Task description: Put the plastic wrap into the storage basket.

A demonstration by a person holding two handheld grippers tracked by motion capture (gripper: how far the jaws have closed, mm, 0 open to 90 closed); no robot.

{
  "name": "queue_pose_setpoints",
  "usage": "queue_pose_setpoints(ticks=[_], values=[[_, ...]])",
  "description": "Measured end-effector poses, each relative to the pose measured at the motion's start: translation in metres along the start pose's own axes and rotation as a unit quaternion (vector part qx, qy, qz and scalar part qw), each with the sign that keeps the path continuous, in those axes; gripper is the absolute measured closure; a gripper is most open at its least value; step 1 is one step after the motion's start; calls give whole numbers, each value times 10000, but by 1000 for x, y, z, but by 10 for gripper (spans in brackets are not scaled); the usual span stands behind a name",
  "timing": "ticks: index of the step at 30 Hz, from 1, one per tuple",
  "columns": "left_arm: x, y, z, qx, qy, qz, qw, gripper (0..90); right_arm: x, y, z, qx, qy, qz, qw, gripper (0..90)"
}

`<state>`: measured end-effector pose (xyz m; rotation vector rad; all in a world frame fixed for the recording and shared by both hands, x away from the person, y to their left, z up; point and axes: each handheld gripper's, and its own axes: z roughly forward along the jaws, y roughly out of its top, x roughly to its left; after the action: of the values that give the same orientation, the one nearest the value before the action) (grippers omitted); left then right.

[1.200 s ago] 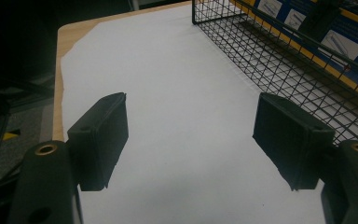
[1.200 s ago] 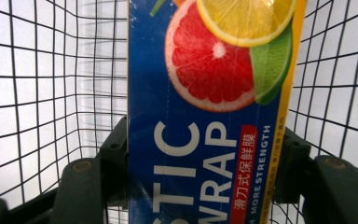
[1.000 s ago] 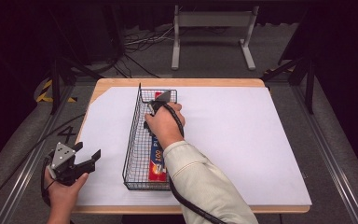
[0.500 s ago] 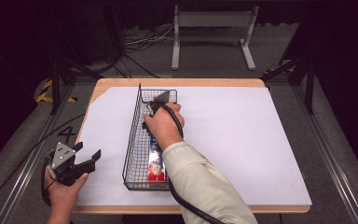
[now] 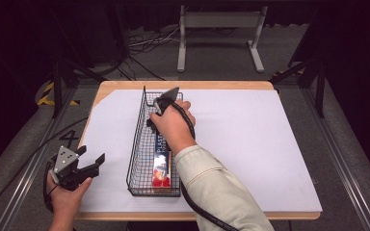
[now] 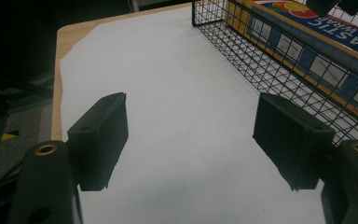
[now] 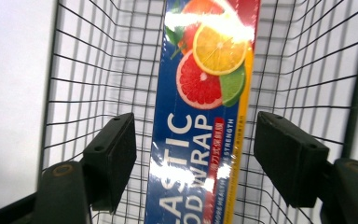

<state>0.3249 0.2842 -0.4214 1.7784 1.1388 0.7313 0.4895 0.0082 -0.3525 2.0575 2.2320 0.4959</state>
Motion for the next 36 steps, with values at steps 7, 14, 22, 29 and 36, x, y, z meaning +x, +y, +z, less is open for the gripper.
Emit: queue_pose_setpoints(ticks=[7, 14, 22, 29, 36], values=[[-1, 0, -1, 5, 1, 13, 10000, 265, -3, -3, -23, -386, 237, -237, 9987, 294], [0, -2, -4, -15, -3, -21, 10000, 265, -9, -11, -42, -688, 545, -508, 9948, 283], [-2, -2, -5, 17, -79, -51, 10000, 264, -44, -21, -65, -977, 973, -756, 9876, 276], [1, -3, -7, 19, -93, -182, 9998, 263, -76, -33, -85, -1273, 1303, -953, 9786, 276], [0, -3, -7, -3, -107, -177, 9998, 263, -110, -42, -108, -1480, 1402, -1057, 9733, 271]])
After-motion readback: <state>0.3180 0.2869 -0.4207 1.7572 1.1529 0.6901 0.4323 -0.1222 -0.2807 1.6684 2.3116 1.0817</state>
